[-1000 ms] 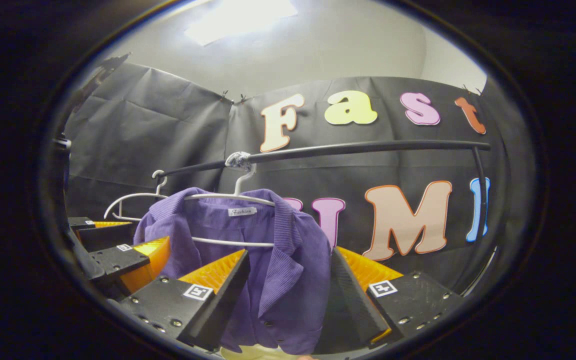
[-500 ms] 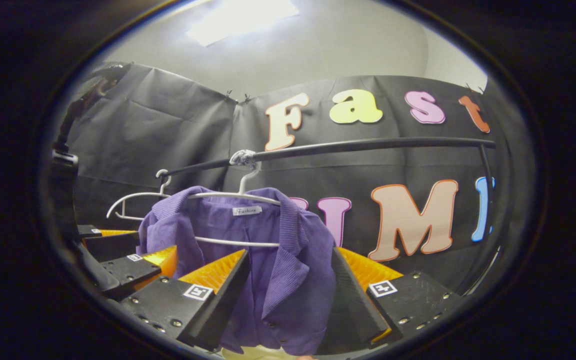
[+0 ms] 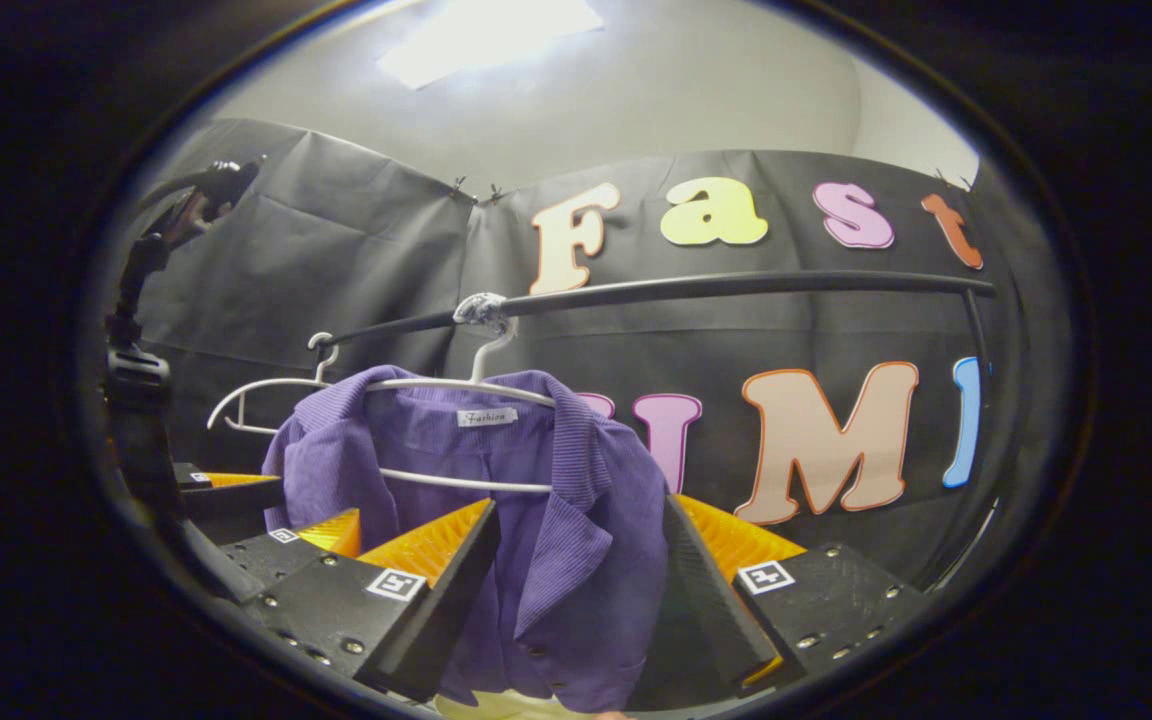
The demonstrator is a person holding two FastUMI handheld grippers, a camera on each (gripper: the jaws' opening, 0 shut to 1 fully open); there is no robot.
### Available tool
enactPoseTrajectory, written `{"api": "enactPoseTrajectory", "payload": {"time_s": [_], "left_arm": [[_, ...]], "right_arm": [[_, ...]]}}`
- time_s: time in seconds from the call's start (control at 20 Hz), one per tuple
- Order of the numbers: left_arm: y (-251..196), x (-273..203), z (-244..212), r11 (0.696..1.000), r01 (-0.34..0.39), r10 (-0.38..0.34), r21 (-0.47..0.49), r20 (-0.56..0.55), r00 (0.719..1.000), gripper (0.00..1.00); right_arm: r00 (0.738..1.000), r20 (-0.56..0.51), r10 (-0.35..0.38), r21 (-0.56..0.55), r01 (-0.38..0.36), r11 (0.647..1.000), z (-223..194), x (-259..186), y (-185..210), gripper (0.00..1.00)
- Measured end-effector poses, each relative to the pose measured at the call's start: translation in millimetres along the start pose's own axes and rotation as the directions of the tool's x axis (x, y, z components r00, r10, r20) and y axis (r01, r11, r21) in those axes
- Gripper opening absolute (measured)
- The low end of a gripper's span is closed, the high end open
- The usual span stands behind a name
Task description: Grasp the clothes on the hanger with both hands and then place them into the laundry hamper below.
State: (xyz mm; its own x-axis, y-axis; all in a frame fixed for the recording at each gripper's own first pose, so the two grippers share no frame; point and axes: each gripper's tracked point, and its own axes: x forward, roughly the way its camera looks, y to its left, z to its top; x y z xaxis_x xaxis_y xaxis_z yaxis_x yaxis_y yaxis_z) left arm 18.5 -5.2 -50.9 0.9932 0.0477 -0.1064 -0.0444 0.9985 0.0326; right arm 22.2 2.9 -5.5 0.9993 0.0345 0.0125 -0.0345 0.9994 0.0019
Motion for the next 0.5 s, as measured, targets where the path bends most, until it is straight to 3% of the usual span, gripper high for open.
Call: {"api": "enactPoseTrajectory", "payload": {"time_s": [0.5], "left_arm": [[0,18,-29,1.0,-0.017,0.018,0.025,-0.046,0.999,0.96]], "right_arm": [[1.0,-0.002,0.017,-0.019,-0.017,1.0,-6,10,5,0.98]]}}
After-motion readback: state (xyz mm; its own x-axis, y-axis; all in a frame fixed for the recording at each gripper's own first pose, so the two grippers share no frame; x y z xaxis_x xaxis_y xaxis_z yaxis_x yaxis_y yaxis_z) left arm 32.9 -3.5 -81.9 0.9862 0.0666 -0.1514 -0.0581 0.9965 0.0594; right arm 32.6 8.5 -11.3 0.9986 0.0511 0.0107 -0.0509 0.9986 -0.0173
